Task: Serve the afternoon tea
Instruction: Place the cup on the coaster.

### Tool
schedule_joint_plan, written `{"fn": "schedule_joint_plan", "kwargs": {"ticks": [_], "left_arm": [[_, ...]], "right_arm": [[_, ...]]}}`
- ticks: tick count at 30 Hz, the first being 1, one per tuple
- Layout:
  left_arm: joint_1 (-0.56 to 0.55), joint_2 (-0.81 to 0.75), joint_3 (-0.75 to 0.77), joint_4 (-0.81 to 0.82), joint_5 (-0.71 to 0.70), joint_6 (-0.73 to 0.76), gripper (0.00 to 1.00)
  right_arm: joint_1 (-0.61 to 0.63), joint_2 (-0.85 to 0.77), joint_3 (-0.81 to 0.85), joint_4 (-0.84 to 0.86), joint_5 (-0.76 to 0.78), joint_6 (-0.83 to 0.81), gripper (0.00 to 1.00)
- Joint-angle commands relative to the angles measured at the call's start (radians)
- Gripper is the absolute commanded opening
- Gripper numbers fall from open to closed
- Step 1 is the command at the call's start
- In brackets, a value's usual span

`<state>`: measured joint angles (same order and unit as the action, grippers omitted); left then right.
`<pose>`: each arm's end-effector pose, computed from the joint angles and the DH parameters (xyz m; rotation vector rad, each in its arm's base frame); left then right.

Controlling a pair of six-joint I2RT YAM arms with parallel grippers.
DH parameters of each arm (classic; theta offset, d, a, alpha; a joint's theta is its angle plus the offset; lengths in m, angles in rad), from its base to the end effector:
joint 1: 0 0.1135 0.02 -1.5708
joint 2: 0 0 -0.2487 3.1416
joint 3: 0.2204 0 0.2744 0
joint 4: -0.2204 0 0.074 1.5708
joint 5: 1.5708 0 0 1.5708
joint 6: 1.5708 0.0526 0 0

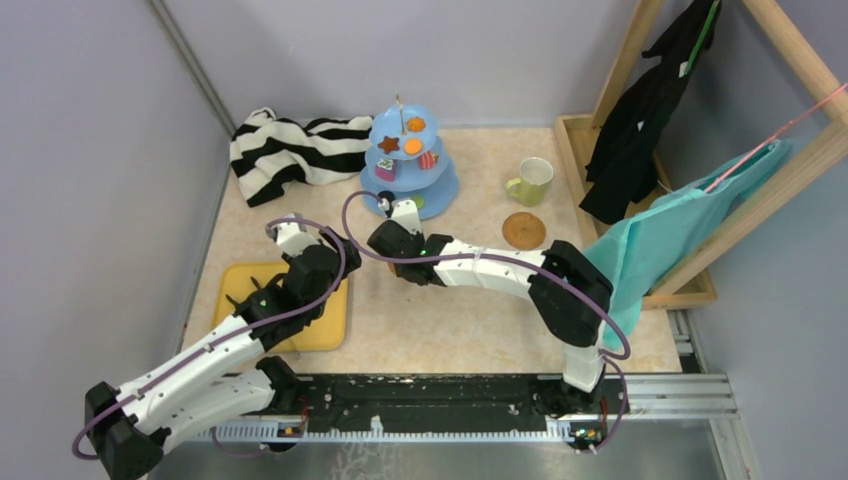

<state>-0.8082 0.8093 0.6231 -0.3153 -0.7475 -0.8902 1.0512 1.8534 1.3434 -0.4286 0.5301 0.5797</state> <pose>0.1788 -0.1353 0.2488 -0.5179 1.8771 -0.3519 0.2331 0.3539 0.1777 -0.3438 2.3185 0.1215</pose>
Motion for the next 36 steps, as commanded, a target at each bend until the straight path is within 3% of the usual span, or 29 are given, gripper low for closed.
{"fn": "schedule_joint_plan", "kwargs": {"ticks": [1,13,31,36], "left_arm": [[-0.006,-0.013,-0.012,-0.004,0.002,-0.009,0.71],[-0.006,-0.017,-0.013,-0.01,0.0,-0.013,0.72],[-0.006,-0.003,-0.001,-0.01,0.01,-0.016,0.72],[-0.006,0.013,0.008,-0.01,0.013,-0.016,0.72]], "right_arm": [[0.001,-0.004,0.013,0.073,0.036,0.02,0.0],[0.003,-0.021,-0.015,0.061,0.028,0.038,0.13],[0.01,-0.054,-0.052,0.054,0.025,0.045,0.21],[0.01,-0.061,-0.07,0.051,0.025,0.043,0.28]]}}
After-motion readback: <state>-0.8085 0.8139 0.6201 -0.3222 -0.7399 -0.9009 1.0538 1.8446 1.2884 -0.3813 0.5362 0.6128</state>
